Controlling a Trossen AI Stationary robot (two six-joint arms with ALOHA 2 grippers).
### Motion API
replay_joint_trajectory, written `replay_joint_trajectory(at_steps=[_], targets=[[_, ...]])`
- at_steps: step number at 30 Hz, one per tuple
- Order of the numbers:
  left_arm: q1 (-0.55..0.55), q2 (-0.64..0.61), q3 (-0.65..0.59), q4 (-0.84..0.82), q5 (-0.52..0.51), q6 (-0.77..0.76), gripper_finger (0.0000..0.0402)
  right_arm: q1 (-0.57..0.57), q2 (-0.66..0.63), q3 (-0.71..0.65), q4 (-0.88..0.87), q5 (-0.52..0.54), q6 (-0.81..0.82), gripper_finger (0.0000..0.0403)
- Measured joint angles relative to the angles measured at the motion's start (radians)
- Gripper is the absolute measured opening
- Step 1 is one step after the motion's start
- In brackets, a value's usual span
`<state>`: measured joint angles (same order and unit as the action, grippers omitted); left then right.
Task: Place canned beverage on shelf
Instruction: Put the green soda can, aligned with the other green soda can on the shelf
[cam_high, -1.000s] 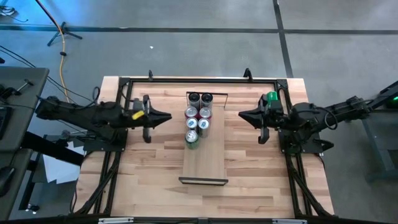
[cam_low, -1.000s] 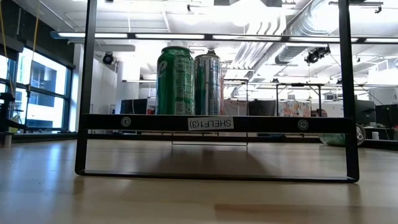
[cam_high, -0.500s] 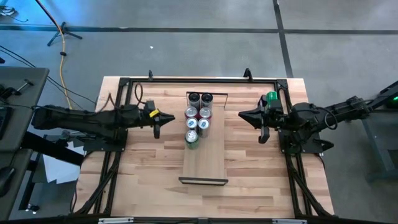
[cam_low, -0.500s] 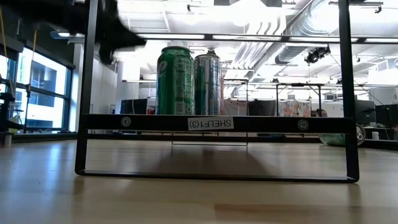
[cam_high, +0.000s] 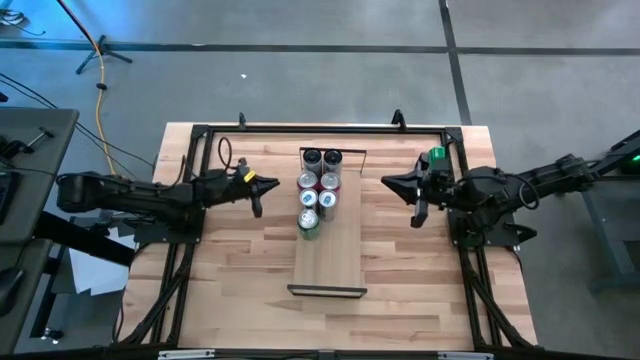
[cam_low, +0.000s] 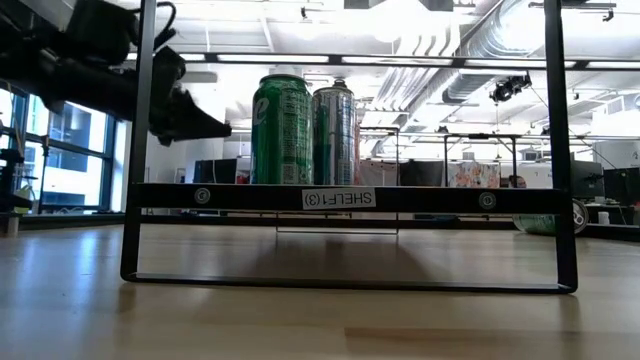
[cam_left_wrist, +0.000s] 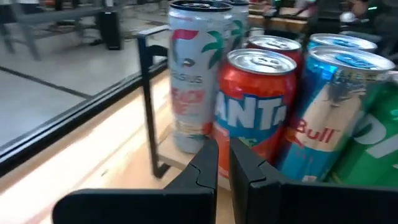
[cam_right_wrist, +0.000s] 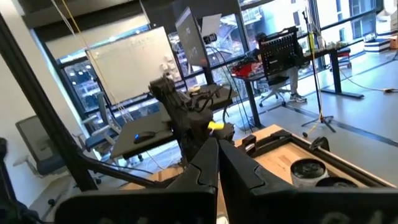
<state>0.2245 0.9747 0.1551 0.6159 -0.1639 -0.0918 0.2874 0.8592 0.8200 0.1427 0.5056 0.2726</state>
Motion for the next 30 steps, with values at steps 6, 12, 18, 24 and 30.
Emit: replay_joint_trajectory(at_steps=[6, 12, 18, 24, 30], targets=[[0.075, 0.134, 0.038, 0.035, 0.223, 0.017, 0.0, 0.0, 0.049, 0.0, 0.012, 0.0, 0.0, 0.0], [0.104, 0.234, 0.098, 0.042, 0.263, 0.085, 0.0, 0.0, 0.071, 0.0, 0.054, 0.0, 0.0, 0.0], [0.163, 0.311, 0.148, 0.042, 0.434, 0.116, 0.0, 0.0, 0.071, 0.0, 0.082, 0.0, 0.0, 0.0], [0.191, 0.384, 0.181, 0.041, 0.478, 0.122, 0.0, 0.0, 0.071, 0.0, 0.088, 0.0, 0.0, 0.0], [0.19, 0.438, 0.223, 0.041, 0.489, 0.123, 0.0, 0.0, 0.071, 0.0, 0.088, 0.0, -0.001, 0.0]])
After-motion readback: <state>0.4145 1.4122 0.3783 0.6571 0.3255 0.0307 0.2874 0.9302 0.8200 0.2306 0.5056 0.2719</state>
